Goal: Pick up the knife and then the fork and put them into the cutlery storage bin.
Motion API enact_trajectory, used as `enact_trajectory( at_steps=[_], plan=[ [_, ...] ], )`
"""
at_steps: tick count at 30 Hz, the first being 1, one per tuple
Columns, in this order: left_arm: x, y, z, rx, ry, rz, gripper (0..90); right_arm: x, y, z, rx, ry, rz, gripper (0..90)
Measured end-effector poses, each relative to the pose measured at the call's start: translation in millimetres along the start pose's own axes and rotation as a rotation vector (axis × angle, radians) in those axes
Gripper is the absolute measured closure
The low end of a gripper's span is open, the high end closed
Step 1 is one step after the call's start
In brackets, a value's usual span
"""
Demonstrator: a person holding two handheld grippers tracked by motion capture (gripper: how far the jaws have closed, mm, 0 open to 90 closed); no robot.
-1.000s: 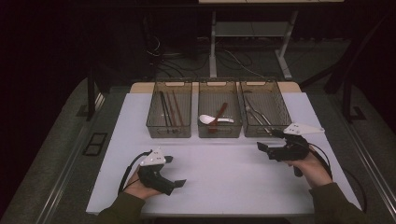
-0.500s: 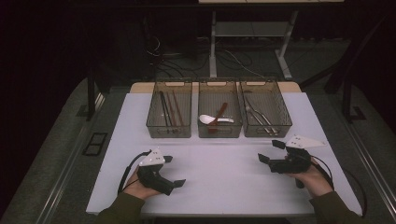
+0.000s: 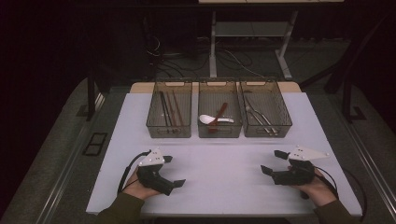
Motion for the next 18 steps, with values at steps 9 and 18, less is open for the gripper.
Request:
enact_trajectory(
  at_steps=[9,18],
  plan=[
    [-0.1,0.5,-0.1,-0.001,-0.001,-0.001,0.0,-1.3,-6.8,-9.1,0.002,-0.027,0.013,18.1],
    [-0.2,0.7,-0.3,0.001,-0.003,-0.002,0.0,-6.2,-14.8,-10.4,0.014,-0.041,0.038,18.1]
  ],
)
Point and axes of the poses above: each handheld gripper's, and its own axes: x roughly backward along the jaws, z roughly out of its top, y roughly to its right, the point moved 1 cm from there along -x, roughly forward along the jaws, and after that the axes turned 2 degrees about y, right-handed, at the moved point
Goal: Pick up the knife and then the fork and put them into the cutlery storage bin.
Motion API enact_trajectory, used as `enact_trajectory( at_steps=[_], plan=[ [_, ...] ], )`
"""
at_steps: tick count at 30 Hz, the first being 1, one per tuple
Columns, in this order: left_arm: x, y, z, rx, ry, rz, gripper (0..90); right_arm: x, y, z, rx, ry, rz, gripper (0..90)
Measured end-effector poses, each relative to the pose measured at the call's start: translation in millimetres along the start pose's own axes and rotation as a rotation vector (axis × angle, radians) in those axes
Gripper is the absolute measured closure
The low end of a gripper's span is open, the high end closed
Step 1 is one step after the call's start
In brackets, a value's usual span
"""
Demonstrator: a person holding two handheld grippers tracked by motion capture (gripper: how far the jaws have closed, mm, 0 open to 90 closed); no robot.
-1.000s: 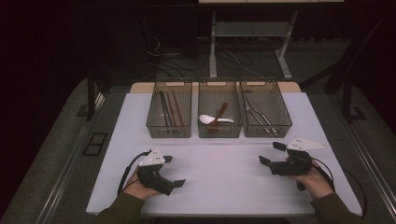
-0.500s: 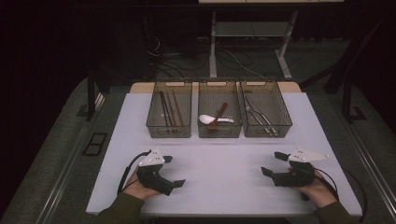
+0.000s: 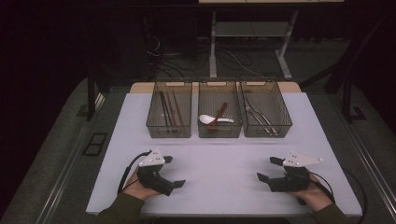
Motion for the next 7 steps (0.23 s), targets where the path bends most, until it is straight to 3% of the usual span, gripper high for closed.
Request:
enact_trajectory(
  at_steps=[7],
  plan=[
    [-1.3,0.2,-0.3,-0.003,-0.011,-0.002,0.0,0.0,0.0,0.8,0.003,0.004,-0.001,18.1]
  ],
)
Point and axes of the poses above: each handheld gripper's, and its own axes: x roughly backward along the jaws, z roughly out of its top, y roughly to its right, the point moved 1 cm from there along -x, roughly forward along the jaws, and after that the axes turned 2 degrees about y, right-handed, at the moved point
